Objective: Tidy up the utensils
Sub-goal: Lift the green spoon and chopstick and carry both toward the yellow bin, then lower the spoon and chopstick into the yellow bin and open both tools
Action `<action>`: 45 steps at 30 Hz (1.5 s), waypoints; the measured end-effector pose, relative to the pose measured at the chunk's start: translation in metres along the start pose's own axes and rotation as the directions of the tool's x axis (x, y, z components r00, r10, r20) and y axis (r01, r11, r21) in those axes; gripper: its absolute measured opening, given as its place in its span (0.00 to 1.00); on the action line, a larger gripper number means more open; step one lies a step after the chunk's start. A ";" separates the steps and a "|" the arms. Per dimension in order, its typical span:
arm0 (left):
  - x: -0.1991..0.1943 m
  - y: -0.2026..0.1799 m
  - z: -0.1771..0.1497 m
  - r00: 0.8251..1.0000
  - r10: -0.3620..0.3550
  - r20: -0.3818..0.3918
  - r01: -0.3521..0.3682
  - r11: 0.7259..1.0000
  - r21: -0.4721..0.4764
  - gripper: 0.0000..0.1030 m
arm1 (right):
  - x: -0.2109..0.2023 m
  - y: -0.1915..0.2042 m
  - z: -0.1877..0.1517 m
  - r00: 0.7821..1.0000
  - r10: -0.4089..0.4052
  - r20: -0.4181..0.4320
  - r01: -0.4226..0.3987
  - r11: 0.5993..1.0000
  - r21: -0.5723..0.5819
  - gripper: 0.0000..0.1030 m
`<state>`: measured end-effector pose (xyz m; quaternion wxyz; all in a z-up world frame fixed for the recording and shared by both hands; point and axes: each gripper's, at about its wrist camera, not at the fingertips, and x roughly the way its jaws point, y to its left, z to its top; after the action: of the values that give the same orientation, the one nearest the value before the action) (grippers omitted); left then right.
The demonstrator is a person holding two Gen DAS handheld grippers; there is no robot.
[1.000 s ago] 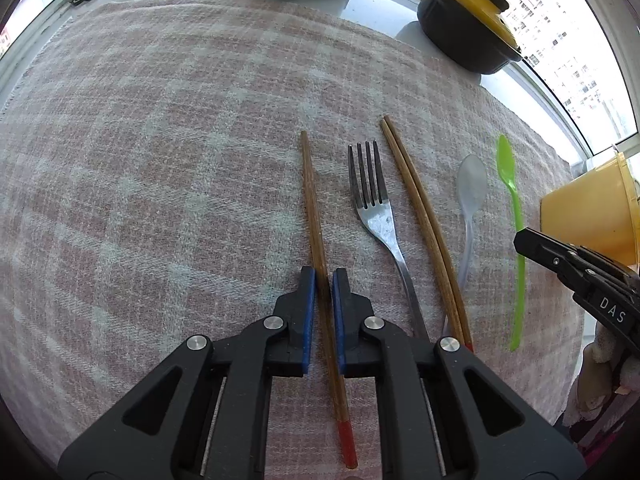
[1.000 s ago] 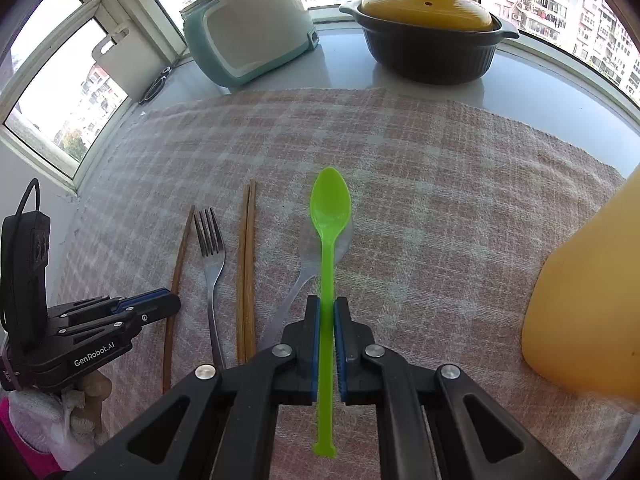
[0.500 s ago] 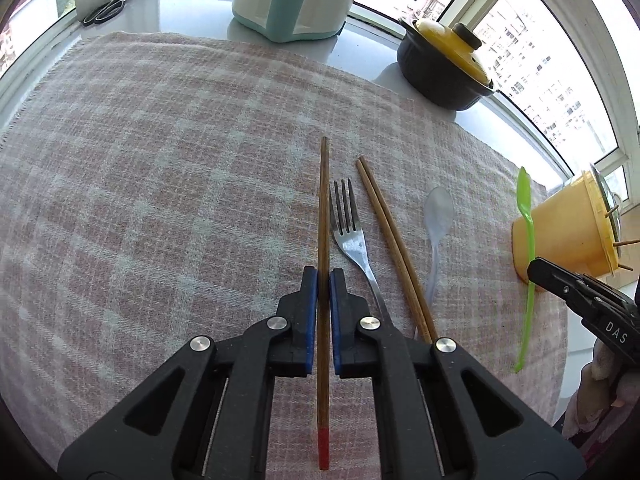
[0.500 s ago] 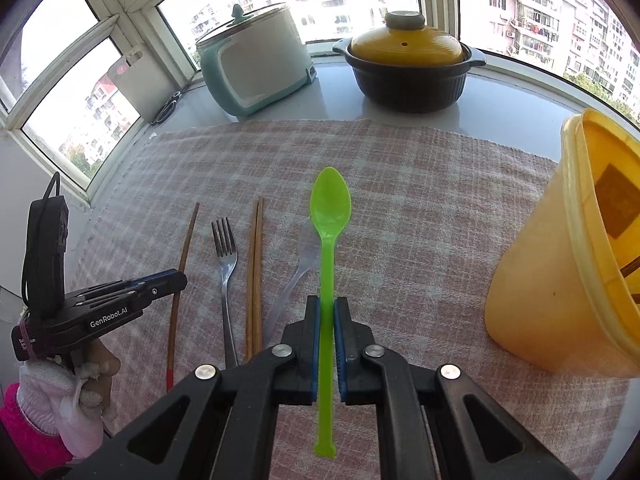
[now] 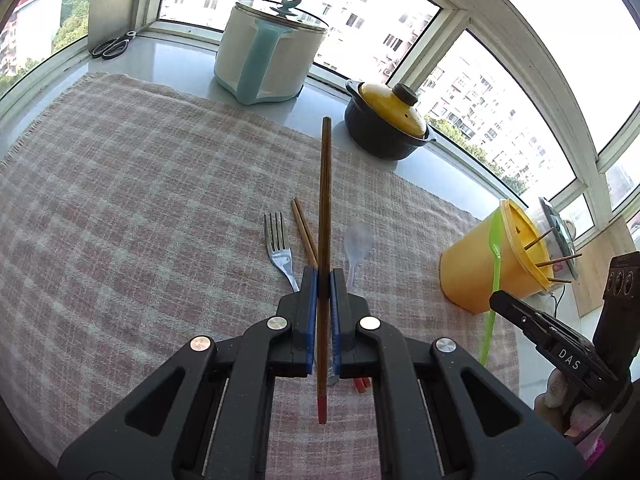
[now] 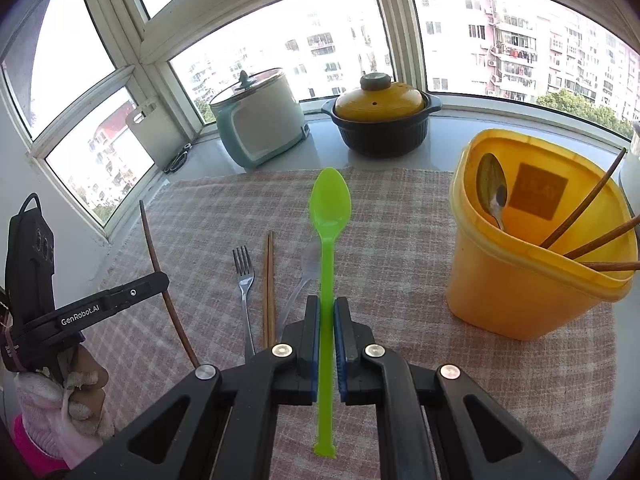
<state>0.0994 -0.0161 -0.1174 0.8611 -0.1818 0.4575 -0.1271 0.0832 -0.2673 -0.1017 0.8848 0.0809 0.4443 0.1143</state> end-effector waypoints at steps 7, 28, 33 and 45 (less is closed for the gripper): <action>-0.019 -0.036 -0.001 0.997 -0.070 0.031 0.069 0.996 0.050 0.04 | -0.034 -0.012 -0.005 0.997 -0.019 0.073 0.017 0.999 0.032 0.04; -0.029 -0.143 0.043 0.961 -0.252 0.113 0.229 0.956 0.185 0.04 | -0.124 -0.080 0.010 0.962 -0.111 0.249 0.080 0.988 0.133 0.04; -0.024 -0.164 0.055 0.953 -0.277 0.127 0.247 0.946 0.208 0.04 | -0.133 -0.091 0.020 0.953 -0.128 0.275 0.094 0.987 0.133 0.04; 0.001 -0.208 0.081 0.942 -0.306 0.136 0.270 0.934 0.234 0.04 | -0.132 -0.106 0.055 0.935 -0.143 0.324 0.112 0.987 0.113 0.04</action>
<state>0.1566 -0.1878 0.0127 0.8833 -0.1643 0.3345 -0.2845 0.0651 -0.4077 0.0064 0.9477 0.1107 0.2987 0.0208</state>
